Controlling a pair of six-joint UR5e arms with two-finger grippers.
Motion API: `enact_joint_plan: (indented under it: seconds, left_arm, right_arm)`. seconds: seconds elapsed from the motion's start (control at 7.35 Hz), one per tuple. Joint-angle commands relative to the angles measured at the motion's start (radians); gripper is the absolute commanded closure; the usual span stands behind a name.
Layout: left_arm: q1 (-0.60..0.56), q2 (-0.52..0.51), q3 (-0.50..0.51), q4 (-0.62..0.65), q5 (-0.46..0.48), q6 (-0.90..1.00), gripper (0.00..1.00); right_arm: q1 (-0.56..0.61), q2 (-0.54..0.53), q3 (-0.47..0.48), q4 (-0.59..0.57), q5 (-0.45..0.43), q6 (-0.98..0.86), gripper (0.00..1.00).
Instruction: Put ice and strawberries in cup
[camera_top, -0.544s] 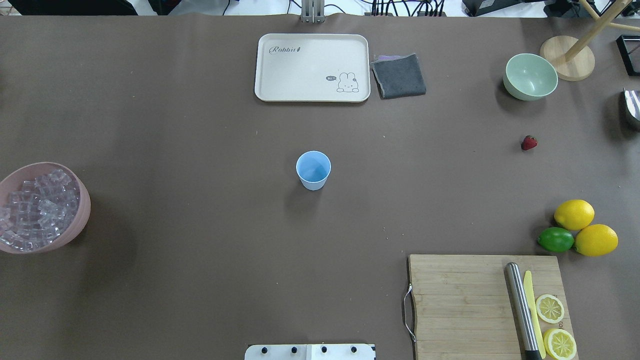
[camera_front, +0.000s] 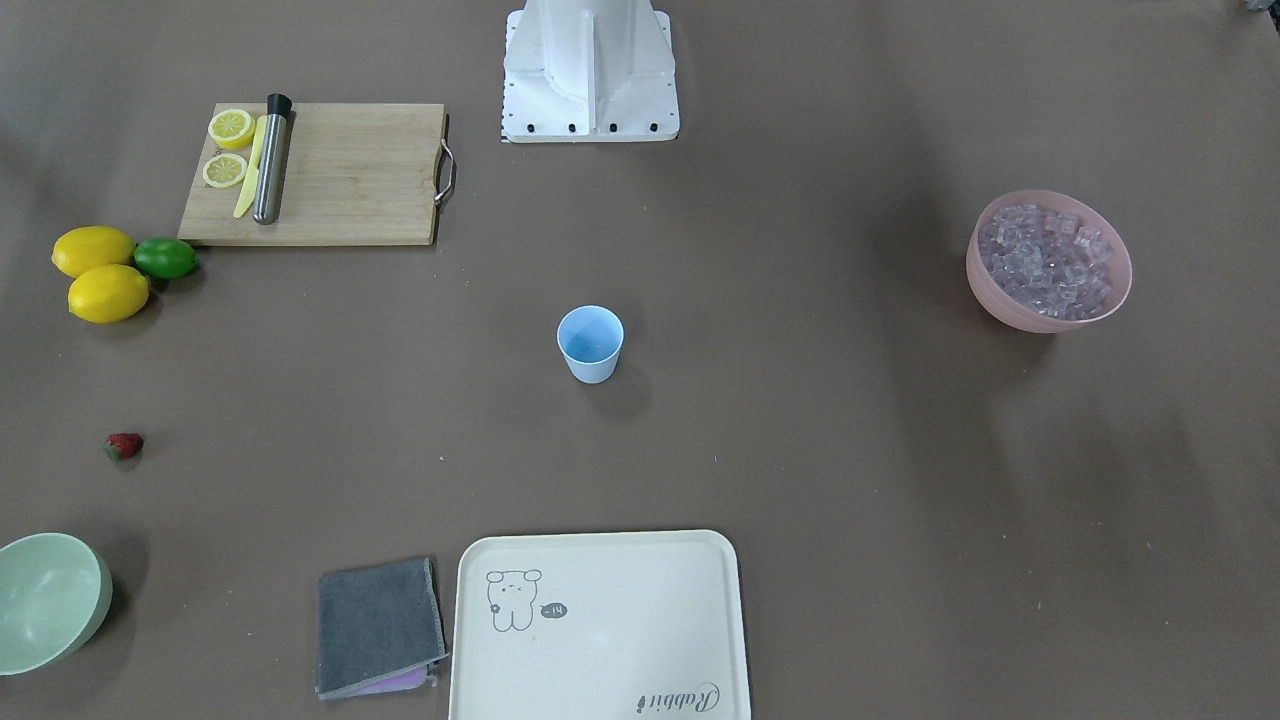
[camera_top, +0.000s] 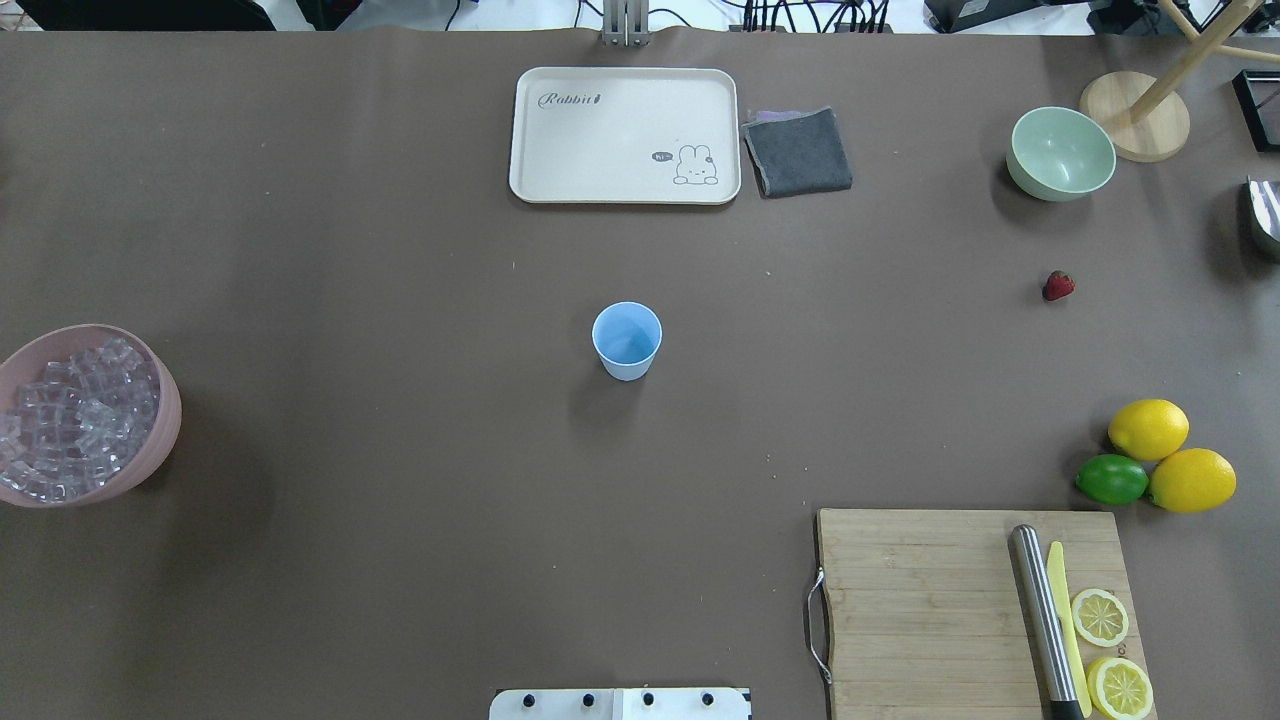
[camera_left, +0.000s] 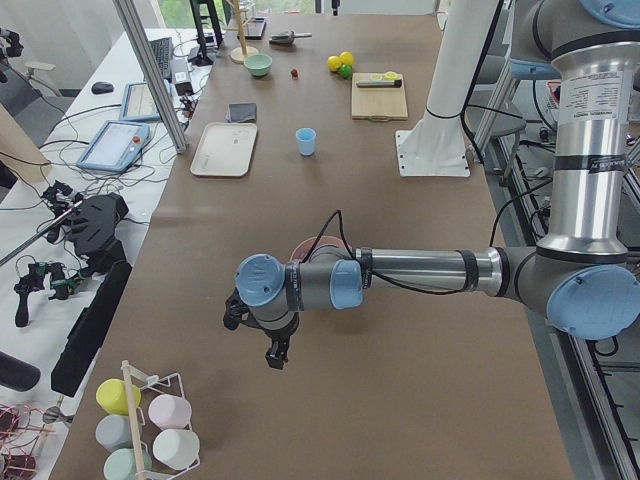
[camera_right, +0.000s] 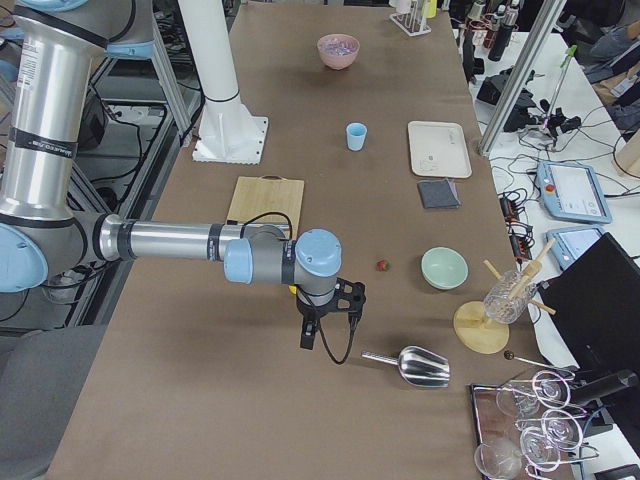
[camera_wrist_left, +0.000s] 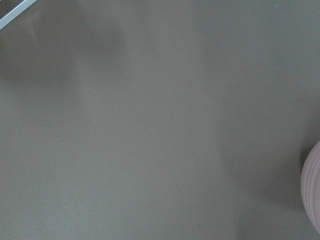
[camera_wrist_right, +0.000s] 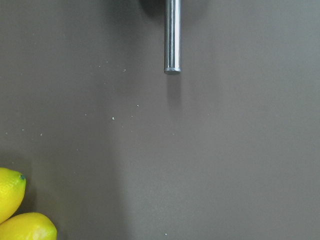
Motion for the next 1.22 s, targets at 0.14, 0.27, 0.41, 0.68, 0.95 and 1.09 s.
enact_joint_plan:
  seconds: [0.14, 0.27, 0.41, 0.68, 0.95, 1.09]
  left_arm:
    - [0.003, -0.002, -0.002, -0.003, -0.001, 0.000, 0.01]
    - [0.003, -0.002, -0.005, -0.005, -0.003, 0.000, 0.01]
    - [0.003, -0.002, -0.006, -0.005, -0.003, 0.000, 0.01]
    - [0.003, -0.002, -0.008, -0.005, -0.003, 0.000, 0.01]
    - [0.005, -0.002, -0.008, -0.005, -0.003, 0.000, 0.01]
    - [0.006, -0.002, -0.006, -0.003, -0.001, 0.000, 0.01]
  right_arm:
    - [0.002, 0.005, 0.058, 0.006, 0.002, 0.008, 0.00]
    - [0.002, 0.030, 0.059, 0.008, -0.001, 0.012, 0.00]
    - [0.000, 0.056, 0.049, 0.008, -0.009, 0.014, 0.00]
    - [0.008, 0.079, 0.051, 0.006, 0.113, 0.015, 0.00]
    - [0.015, 0.083, 0.051, 0.009, 0.106, 0.009, 0.00]
    - [0.014, 0.093, 0.054, 0.065, 0.067, 0.024, 0.00]
